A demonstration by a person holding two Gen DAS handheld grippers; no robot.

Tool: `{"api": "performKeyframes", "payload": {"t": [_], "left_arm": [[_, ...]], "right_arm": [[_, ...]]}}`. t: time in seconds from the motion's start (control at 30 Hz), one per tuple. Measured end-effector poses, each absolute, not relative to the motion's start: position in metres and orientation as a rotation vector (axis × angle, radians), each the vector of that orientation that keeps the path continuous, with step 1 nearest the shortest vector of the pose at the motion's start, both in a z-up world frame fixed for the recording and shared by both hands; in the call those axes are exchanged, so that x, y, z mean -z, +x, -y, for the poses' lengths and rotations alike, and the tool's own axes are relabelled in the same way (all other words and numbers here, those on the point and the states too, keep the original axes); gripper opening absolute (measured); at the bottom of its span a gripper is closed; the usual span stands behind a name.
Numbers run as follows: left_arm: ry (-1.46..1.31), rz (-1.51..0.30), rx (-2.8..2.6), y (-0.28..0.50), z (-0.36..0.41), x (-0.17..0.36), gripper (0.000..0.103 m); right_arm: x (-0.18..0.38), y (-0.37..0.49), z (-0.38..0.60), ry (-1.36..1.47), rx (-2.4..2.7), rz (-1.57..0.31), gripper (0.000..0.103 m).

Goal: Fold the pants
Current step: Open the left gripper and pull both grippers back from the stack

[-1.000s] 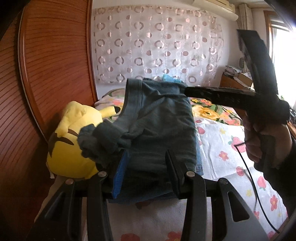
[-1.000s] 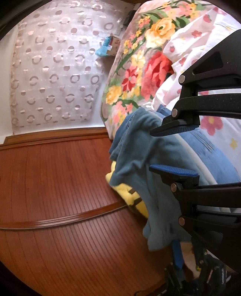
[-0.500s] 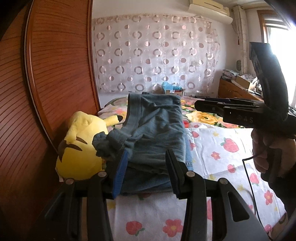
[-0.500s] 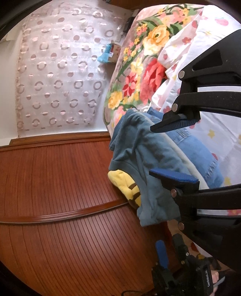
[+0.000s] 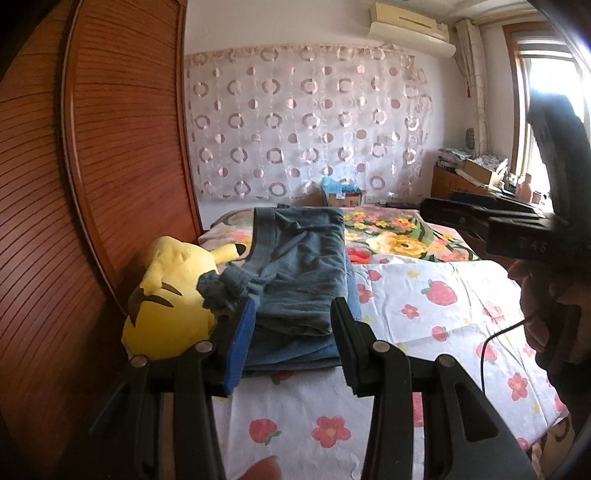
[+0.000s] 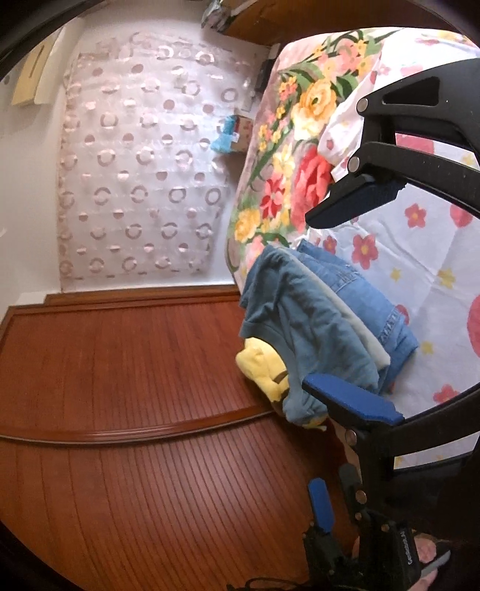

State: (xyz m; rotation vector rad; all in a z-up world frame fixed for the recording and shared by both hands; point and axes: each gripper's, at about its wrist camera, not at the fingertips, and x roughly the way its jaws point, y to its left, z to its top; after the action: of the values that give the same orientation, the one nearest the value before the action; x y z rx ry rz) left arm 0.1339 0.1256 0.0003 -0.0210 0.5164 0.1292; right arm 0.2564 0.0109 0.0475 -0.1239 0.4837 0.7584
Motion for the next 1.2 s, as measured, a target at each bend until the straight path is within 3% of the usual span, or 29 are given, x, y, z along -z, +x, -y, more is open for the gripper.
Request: {"api": "performKeyframes", "payload": {"t": [0.67, 1.2], "left_arm": [[-0.029, -0.485, -0.073, 0.092, -0.097, -0.007, 0.045], [-0.005, -0.522, 0.029, 0.07, -0.03, 0.008, 0.046]], "right_arm": [[-0.041, 0.179, 0.046, -0.098, -0.66, -0.485, 0.089], [-0.037, 0.111, 0.136, -0.042, -0.471, -0.483, 0.089]]}}
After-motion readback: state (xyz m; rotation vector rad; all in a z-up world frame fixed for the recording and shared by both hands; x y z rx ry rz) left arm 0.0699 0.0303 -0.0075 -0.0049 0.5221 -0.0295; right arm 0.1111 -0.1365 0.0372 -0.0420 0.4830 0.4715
